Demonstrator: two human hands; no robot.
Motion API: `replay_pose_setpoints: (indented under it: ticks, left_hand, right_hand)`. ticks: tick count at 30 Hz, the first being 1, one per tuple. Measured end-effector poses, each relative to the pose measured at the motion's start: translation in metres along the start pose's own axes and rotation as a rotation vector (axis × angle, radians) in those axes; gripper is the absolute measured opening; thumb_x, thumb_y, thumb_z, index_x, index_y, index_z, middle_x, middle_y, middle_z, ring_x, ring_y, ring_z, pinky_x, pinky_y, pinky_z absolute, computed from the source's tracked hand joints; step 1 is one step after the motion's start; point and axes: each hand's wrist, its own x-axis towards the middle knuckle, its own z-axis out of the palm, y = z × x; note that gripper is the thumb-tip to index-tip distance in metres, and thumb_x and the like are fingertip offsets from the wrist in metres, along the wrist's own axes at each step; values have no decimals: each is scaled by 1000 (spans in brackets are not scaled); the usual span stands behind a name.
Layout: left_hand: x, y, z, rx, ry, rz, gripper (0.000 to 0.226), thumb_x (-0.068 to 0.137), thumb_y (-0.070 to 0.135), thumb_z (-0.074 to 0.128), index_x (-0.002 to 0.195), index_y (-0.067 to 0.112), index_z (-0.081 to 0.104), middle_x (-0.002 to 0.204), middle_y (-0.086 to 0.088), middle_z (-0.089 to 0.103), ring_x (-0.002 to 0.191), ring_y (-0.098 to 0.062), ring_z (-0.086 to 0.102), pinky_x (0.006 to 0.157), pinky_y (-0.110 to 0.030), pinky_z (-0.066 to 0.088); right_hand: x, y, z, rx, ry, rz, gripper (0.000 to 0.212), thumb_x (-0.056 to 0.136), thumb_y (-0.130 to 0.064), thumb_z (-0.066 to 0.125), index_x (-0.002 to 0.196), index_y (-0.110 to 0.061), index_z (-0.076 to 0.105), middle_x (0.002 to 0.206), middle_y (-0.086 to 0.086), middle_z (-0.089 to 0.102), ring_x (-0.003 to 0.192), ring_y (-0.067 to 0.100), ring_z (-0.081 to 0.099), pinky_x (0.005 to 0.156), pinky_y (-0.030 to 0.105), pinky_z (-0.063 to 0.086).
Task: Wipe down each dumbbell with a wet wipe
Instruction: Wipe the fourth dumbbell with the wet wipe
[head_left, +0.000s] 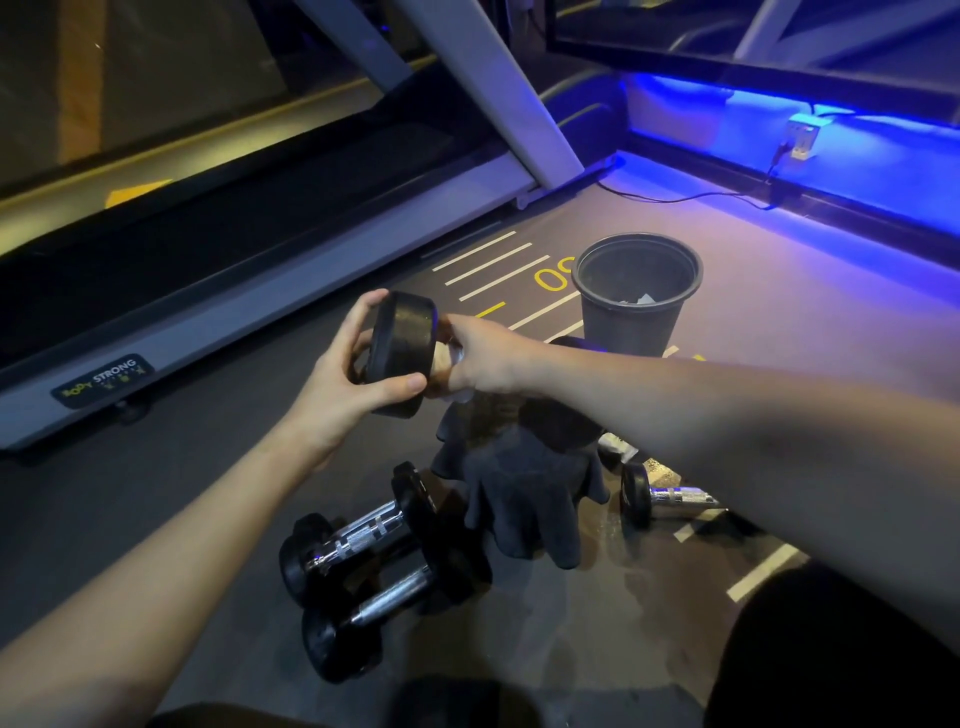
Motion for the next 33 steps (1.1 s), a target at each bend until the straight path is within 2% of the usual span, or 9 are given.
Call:
replay_pose_setpoints:
  ticks: [6, 11, 14, 16, 19, 23, 26, 30, 33]
  left_hand:
    - [-1, 1, 0, 2, -9, 10, 97, 58, 33, 87, 143, 47, 42, 130, -6, 63, 116, -18, 64, 93, -35, 52]
    - [-2, 1, 0, 18, -14, 10, 96, 58, 35, 87, 141, 49, 42, 129, -3, 63, 116, -16, 64, 94, -36, 51]
    - [-3, 1, 0, 18, -10, 2, 95, 57, 36, 86, 140, 51, 42, 130, -1, 63, 116, -16, 63, 98, -41, 50]
    - [-2, 0, -1, 14, -13, -3, 95, 58, 36, 86, 140, 51, 42, 130, -1, 62, 118, -17, 63, 99, -42, 50]
    - [-1, -1, -1, 15, -11, -6, 96, 58, 35, 86, 141, 51, 42, 131, -3, 62, 119, -19, 62, 101, -42, 48]
    - [-2, -4, -1, -16, 3, -21, 96, 57, 34, 86, 142, 49, 43, 124, 2, 65, 110, -12, 64, 96, -38, 49]
    - [-4, -5, 0, -45, 18, -40, 94, 57, 35, 85, 140, 50, 44, 119, 8, 67, 107, -8, 65, 92, -34, 51]
    - [-4, -5, 1, -53, 20, -45, 90, 57, 35, 84, 136, 52, 45, 114, 11, 70, 104, -7, 65, 87, -29, 52]
    - [-3, -3, 1, -42, 7, -35, 90, 57, 33, 84, 136, 53, 45, 112, 14, 70, 103, -6, 66, 88, -28, 53]
  right_hand:
    - [-3, -2, -3, 23, -5, 3, 60, 60, -25, 90, 109, -7, 60, 104, 10, 69, 99, 27, 65, 89, 43, 53]
    - [-2, -5, -7, 160, -89, 47, 71, 47, -38, 79, 106, -4, 60, 95, 13, 67, 85, 20, 60, 89, 50, 50]
    - [-3, -5, -13, 207, -100, 98, 72, 44, -40, 69, 104, -1, 59, 88, 9, 63, 84, 22, 60, 80, 41, 48]
    - [-4, -4, -17, 209, -111, 123, 58, 50, -37, 70, 97, -6, 61, 84, 7, 63, 83, 22, 60, 78, 36, 46]
    - [-6, -2, -20, 166, -109, 100, 24, 70, -18, 75, 88, -13, 60, 80, 4, 60, 77, 19, 56, 72, 31, 42]
    - [-11, 0, -15, -67, -4, -11, 26, 75, -20, 79, 94, -11, 64, 88, 6, 65, 80, 19, 58, 68, 30, 44]
    - [-13, 5, -8, -182, 55, -96, 20, 82, -30, 74, 85, -16, 61, 83, 2, 62, 78, 18, 54, 64, 31, 36]
    - [-13, 3, -3, -222, 3, -99, 26, 98, -29, 55, 94, -5, 62, 91, 3, 52, 90, 21, 52, 68, 25, 27]
    - [-10, 2, -6, -266, -51, -45, 26, 97, -34, 54, 97, -9, 59, 101, 6, 50, 104, 28, 51, 78, 26, 27]
